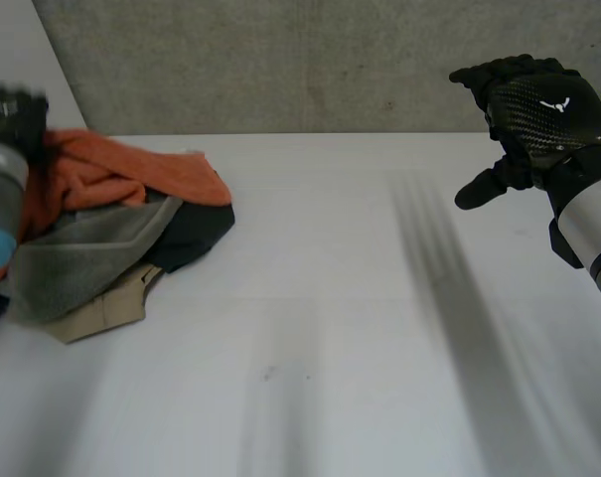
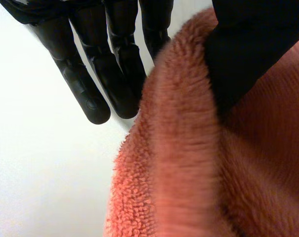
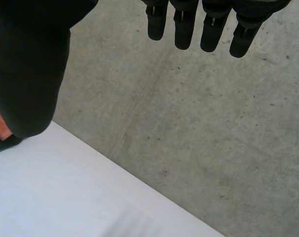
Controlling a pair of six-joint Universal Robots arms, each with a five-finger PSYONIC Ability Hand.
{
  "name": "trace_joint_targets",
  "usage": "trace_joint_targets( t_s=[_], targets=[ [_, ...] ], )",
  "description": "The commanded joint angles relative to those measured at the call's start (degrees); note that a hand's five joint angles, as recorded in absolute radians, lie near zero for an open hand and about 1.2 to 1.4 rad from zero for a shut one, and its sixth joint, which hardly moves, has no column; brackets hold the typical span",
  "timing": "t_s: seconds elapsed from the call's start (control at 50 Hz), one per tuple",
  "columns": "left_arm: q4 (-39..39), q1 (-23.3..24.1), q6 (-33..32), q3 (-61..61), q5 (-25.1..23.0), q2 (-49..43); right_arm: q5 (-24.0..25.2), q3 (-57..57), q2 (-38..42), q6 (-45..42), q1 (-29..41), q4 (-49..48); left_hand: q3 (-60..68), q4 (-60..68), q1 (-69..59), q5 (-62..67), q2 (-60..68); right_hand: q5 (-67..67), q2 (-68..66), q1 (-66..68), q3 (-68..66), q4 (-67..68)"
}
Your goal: Fold the laundry.
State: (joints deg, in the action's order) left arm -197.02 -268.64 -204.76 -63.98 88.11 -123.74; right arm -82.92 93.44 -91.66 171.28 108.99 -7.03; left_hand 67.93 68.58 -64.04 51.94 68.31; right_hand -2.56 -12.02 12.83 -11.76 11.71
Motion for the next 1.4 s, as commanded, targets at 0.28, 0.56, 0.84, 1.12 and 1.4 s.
trace_joint_targets(
  t_s=[0.28, 0.56, 0.84, 1.12, 1.4],
  targets=[
    [6.03, 34.31, 34.95, -1.85, -4.88, 13.10, -0.48, -2.91, -0.28, -1.47, -2.28, 0.26, 12.07, 11.42, -15.96, 18.06, 11.69, 2.56, 2.02, -2.83, 1.76, -1.71],
    [10.78, 40.22, 34.35, -1.15, -3.91, -3.37, -0.22, -5.02, 7.62, -6.38, -4.48, 4.11, -44.40, -45.05, 40.51, -38.42, -44.78, 2.56, 2.02, -2.83, 1.76, -1.71],
    [10.17, 31.51, 26.19, -16.08, -2.15, 13.70, 4.95, -12.58, 12.82, -19.31, -4.83, 25.21, -47.45, -48.10, 43.56, -41.47, -47.83, 2.56, 2.02, -2.83, 1.76, -1.71],
    [9.29, 29.75, 6.92, -7.05, -13.14, -7.65, 5.49, -4.42, 19.32, -6.05, -7.38, 19.52, -47.45, -48.10, 43.56, -41.47, -47.83, 1.64, 1.10, -1.91, 0.83, -0.78],
    [9.82, 32.30, 6.39, 12.20, -13.49, -24.09, 2.94, 1.31, 23.45, 3.36, -6.68, 9.76, 8.97, 8.32, -12.85, 14.95, 8.58, -23.87, -24.41, 23.60, -24.68, 24.73]
  ],
)
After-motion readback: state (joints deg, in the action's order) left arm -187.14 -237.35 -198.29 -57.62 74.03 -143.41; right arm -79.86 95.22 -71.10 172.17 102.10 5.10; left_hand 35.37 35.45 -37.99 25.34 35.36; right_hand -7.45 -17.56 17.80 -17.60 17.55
